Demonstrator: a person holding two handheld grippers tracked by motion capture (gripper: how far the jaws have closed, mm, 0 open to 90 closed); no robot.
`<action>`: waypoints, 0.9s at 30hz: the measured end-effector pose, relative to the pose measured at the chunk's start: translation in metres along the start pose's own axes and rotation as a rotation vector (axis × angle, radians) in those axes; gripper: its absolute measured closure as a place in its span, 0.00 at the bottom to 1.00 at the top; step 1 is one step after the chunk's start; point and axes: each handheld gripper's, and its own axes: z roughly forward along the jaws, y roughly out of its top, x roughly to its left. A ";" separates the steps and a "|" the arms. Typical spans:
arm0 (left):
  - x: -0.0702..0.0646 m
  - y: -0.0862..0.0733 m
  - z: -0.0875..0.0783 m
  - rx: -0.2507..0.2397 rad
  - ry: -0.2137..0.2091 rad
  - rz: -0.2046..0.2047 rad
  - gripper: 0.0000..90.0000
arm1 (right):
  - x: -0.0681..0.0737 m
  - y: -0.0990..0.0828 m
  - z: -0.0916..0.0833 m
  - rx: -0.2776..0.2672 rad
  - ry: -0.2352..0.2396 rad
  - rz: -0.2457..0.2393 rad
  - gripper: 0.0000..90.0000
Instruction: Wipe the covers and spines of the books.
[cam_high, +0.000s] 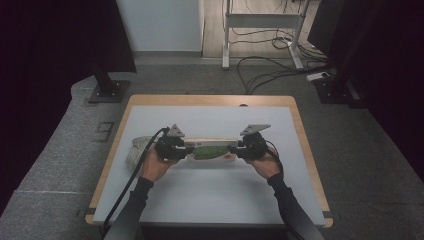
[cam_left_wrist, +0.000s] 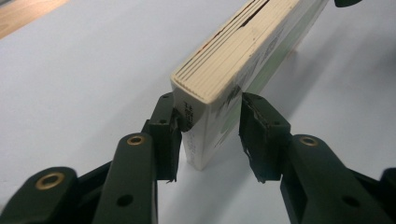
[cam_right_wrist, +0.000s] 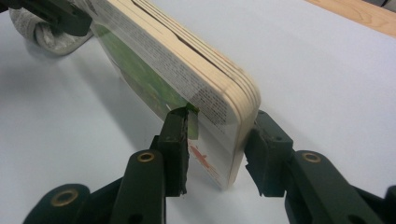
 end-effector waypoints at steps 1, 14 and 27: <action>0.000 0.000 0.000 0.000 0.000 0.003 0.65 | 0.001 0.000 0.000 0.002 0.000 -0.003 0.67; -0.018 -0.009 -0.007 0.029 -0.021 0.019 0.57 | 0.011 -0.012 -0.013 0.010 0.052 -0.023 0.61; -0.036 -0.025 -0.010 0.047 -0.054 -0.041 0.43 | 0.022 -0.030 -0.017 0.067 0.069 -0.001 0.40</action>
